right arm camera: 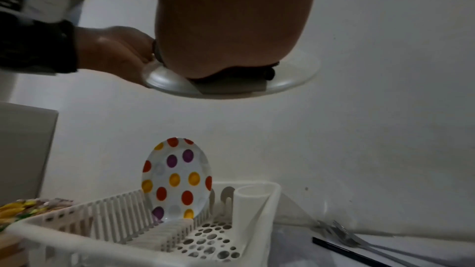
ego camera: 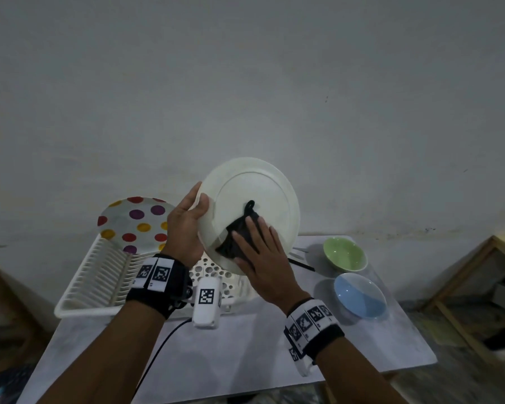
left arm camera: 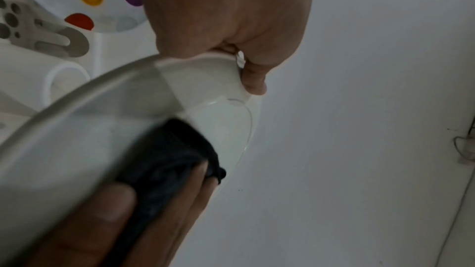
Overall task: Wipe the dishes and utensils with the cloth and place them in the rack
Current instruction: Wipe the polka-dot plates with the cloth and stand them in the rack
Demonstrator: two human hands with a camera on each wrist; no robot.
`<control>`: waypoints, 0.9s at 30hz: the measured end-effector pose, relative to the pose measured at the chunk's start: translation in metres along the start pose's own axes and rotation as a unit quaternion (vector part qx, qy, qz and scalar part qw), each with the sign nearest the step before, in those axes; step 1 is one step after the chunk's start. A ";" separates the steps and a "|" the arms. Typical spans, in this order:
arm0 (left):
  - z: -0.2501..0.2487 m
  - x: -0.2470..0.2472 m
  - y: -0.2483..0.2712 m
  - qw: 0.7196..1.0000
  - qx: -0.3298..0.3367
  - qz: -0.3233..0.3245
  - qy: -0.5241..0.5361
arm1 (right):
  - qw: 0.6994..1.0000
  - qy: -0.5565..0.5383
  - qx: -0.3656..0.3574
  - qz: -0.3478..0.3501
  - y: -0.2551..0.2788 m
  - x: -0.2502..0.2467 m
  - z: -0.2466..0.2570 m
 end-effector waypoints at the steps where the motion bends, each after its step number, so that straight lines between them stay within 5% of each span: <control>1: -0.001 -0.002 0.002 1.000 0.001 -0.001 0.005 | 1.000 -0.001 0.018 0.003 0.000 0.002 -0.008; 6: 0.000 -0.009 0.012 1.000 0.006 -0.015 0.012 | 0.985 -0.054 0.166 0.008 -0.003 0.007 -0.063; 13: 0.000 -0.012 0.014 0.998 0.015 -0.049 0.040 | 0.957 -0.136 0.248 -0.060 0.024 0.018 -0.058; 22: 0.016 -0.008 0.017 0.985 0.003 -0.130 0.110 | 0.994 -0.072 0.068 -0.055 0.021 0.010 0.020; 27: 0.016 -0.011 0.018 0.987 -0.015 -0.139 0.073 | 0.996 -0.065 0.042 -0.050 0.010 0.009 0.019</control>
Point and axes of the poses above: each hand's wrist, its own y-axis away from the middle knuckle, its own x-axis out of the palm, z = x × y, the point moved 6 cm from there along -y, towards the middle knuckle, and after that the axes turned 10 degrees about y, right-handed, at the moved point
